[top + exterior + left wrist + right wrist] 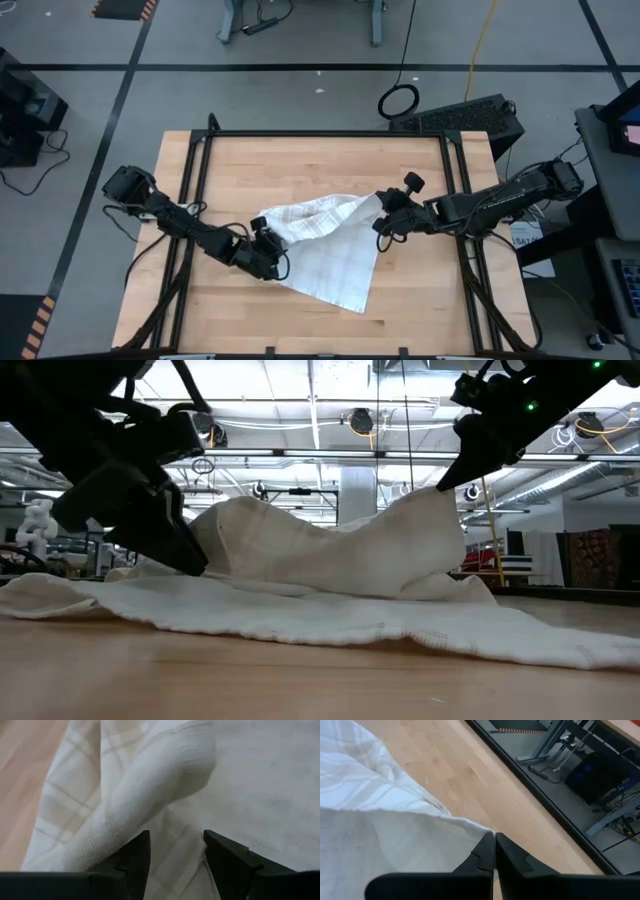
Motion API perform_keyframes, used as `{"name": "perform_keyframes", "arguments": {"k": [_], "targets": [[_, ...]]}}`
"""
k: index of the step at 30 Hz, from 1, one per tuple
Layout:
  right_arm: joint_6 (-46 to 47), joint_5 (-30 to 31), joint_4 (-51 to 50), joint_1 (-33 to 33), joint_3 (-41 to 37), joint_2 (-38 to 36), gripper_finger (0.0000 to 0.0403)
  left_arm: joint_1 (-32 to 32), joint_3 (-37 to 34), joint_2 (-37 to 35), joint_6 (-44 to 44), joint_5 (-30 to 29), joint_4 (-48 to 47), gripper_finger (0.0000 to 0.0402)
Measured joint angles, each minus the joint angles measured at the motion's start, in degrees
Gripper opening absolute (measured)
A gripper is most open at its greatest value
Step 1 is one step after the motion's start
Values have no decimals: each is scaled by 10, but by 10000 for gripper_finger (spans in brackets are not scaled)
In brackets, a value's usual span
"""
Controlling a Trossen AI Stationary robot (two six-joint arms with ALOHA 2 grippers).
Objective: Roll towel
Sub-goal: Roll the white kitchen towel
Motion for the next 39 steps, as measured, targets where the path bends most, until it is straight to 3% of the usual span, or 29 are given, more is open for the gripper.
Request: {"name": "perform_keyframes", "arguments": {"k": [11, 14, 18, 20, 23, 28, 31, 34, 39], "targets": [[1, -2, 0, 0, 0, 0, 0, 14, 0, 24, 32, 34, 11, 179], [2, -2, 0, 0, 0, 0, 0, 20, 0, 42, 34, 29, 14, 134], [2, -14, -2, 0, 0, 0, 0, 21, 0, 43, 20, 4, 30, 33], [3, -18, -3, 0, 0, 0, 0, 21, 1, 36, 11, 6, 35, 13], [3, -23, -3, 0, 0, 0, 0, 21, 1, 33, -2, 6, 41, 33], [3, -42, -2, 0, 0, 0, 0, 23, 1, 33, -2, -13, 43, 105], [2, -47, -3, 0, 0, 0, 0, 27, 1, 33, 1, -12, 68, 121], [-2, -47, -3, 0, 0, 0, 0, 30, 1, 33, 12, 0, 83, 99], [-3, -47, -3, 0, 0, 0, 0, 31, 1, 33, 16, 4, 93, 16]]}}
